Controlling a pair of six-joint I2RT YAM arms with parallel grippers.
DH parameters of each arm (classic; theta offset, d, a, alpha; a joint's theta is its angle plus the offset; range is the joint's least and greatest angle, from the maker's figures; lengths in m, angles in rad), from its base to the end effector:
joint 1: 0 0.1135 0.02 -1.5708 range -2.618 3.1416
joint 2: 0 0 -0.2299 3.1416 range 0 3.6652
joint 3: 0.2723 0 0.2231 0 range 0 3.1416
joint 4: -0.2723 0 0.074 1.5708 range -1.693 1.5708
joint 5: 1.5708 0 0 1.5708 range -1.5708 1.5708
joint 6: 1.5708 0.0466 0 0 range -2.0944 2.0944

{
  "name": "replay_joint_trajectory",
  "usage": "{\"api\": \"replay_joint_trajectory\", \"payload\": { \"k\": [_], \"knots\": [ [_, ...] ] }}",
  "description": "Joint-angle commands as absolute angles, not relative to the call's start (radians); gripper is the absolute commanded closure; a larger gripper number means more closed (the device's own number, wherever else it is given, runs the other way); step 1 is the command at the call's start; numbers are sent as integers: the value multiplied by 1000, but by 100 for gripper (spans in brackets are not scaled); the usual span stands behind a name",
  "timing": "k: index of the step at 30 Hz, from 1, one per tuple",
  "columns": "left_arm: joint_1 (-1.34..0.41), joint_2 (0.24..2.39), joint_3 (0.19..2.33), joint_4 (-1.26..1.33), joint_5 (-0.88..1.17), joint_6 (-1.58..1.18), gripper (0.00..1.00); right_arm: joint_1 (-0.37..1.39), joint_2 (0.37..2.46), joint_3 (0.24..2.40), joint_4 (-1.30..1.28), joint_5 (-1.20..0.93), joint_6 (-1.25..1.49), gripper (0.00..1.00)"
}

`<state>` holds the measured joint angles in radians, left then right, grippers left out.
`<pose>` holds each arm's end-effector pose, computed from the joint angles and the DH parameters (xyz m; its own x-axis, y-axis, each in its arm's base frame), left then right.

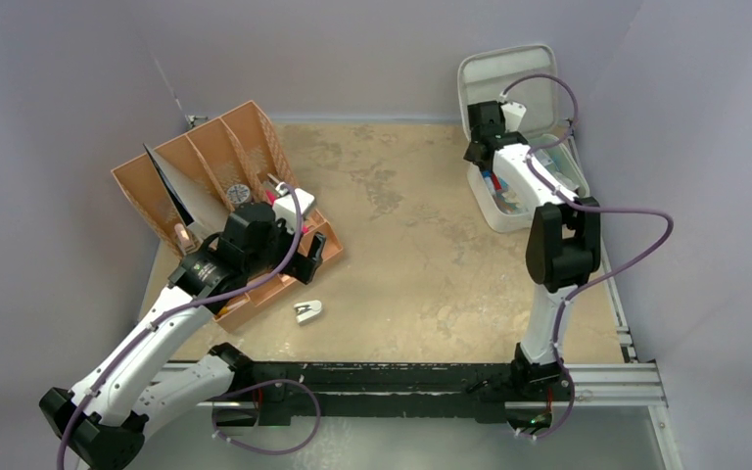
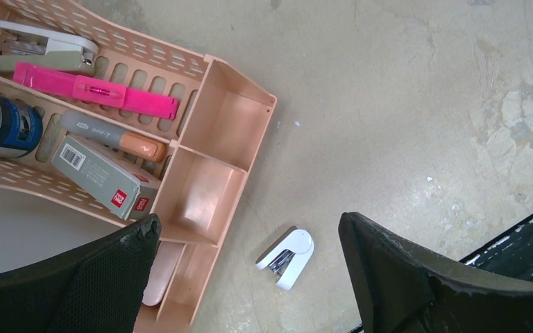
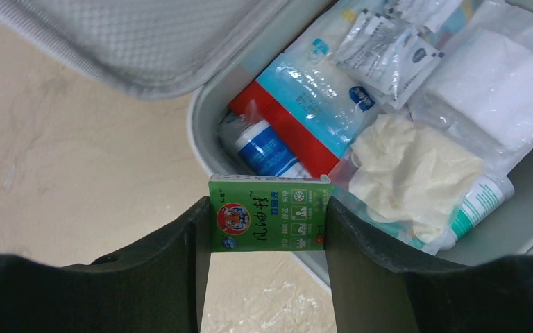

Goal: Organize the medicine kit
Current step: Place the medical item at the medicine box.

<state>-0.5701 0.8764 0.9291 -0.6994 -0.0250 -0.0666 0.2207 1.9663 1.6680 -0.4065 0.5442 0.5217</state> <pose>0.1526 -0.0965 0.2887 -0.5409 0.2678 -0.7973 0.4878 0.8721 -0.0381 0.4135 0.0680 0.2461 -0.4496 0.3361 -0.8276 0.4863 0.8693 0.0888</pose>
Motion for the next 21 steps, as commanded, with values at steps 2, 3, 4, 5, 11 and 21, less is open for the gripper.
{"api": "replay_joint_trajectory", "payload": {
  "k": [2,3,4,5,11,21],
  "knots": [
    [-572,870,924,-652,-5,-59,1,183,1975,1724,-428,645,673,43],
    [-573,870,925,-653,-5,-59,1,172,1980,1724,-430,647,688,43],
    [-573,869,924,-653,-5,-60,1,163,1986,1722,-431,649,703,43],
    [-574,868,924,-653,-5,-60,1,153,1992,1721,-431,653,718,42],
    [-573,874,922,-652,-5,-58,1,111,2030,1745,-450,665,828,42],
    [-573,894,928,-660,-21,-61,1,102,2102,1757,-479,649,1042,42]
  ]
}}
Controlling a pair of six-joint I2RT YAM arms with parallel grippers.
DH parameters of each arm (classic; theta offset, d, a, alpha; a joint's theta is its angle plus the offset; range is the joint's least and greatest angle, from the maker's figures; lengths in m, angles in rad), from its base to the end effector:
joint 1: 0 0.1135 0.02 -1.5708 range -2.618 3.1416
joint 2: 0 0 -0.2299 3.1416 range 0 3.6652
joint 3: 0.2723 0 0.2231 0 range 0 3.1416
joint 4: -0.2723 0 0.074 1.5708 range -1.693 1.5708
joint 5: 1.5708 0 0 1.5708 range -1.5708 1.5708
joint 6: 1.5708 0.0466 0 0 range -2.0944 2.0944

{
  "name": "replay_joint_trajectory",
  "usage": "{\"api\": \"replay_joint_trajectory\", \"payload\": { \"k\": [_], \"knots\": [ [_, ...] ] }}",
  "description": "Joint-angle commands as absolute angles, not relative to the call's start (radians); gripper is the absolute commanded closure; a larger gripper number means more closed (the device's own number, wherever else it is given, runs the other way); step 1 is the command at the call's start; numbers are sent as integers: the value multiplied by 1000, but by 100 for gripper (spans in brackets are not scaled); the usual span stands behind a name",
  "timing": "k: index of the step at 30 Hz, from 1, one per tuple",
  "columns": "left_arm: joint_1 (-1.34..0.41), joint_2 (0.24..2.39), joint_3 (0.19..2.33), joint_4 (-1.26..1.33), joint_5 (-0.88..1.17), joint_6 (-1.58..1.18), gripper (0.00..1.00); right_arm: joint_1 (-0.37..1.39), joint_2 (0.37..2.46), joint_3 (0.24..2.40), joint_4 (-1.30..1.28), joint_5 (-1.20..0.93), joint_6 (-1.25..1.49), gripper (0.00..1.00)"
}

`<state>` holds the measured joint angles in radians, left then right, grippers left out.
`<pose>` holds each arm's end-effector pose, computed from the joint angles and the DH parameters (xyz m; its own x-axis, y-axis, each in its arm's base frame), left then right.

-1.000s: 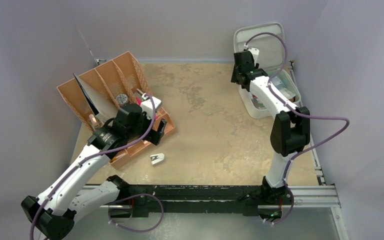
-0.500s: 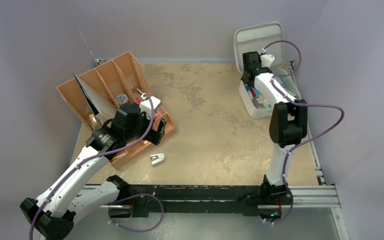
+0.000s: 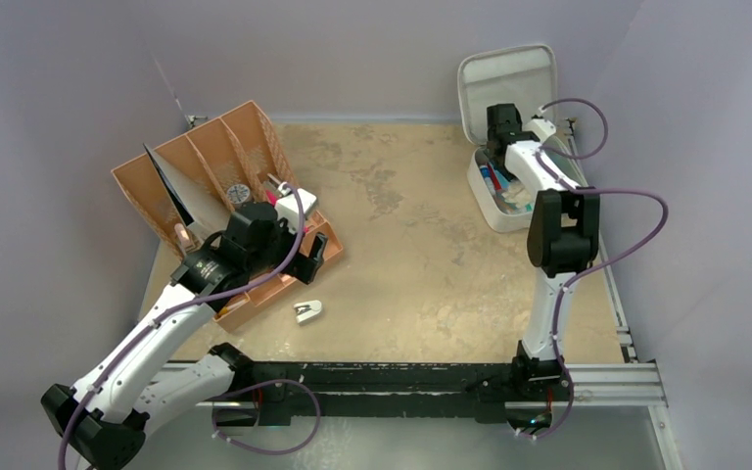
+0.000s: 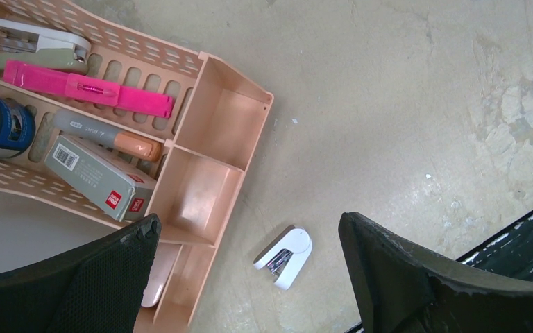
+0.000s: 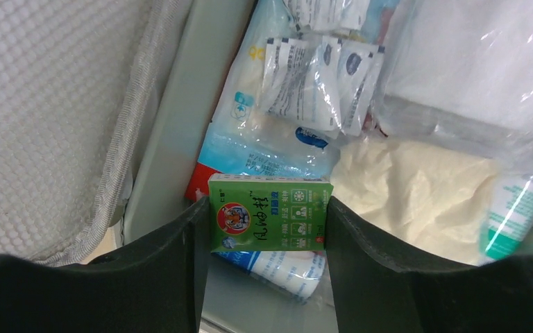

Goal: Organize the medicine kit
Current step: Place the medical item at the medicine box.

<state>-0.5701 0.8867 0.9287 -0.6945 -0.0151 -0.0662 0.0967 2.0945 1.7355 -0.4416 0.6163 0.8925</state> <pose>0.1542 -0.0980 0.2874 -0.5451 0.2709 -0.7934 0.4946 0.8680 -0.0434 0.4358 0.0152 0.2129 -0.1977 0.6192 -0.7599 0.7582 0.5880 0.2818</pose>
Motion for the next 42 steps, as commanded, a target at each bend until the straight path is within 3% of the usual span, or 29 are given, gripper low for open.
{"api": "replay_joint_trajectory", "payload": {
  "k": [1,5,17,26,31,34,42],
  "knots": [
    [-573,898,930,-660,-20,-61,1,102,2102,1747,-484,652,1070,42],
    [-573,906,931,-661,-24,-61,1,101,2110,1718,-464,641,1137,41],
    [-574,898,937,-666,-14,-63,1,101,2063,1697,-470,633,1172,27],
    [-573,894,963,-670,-65,-109,0,92,1879,1590,-370,526,821,19],
    [-573,915,966,-670,-76,-161,0,92,1779,1562,-453,519,710,12],
    [-573,912,972,-676,-49,-177,0,91,1713,1522,-514,541,703,2],
    [-574,914,957,-673,132,-141,0,82,1574,1424,-751,551,701,1]
  ]
}}
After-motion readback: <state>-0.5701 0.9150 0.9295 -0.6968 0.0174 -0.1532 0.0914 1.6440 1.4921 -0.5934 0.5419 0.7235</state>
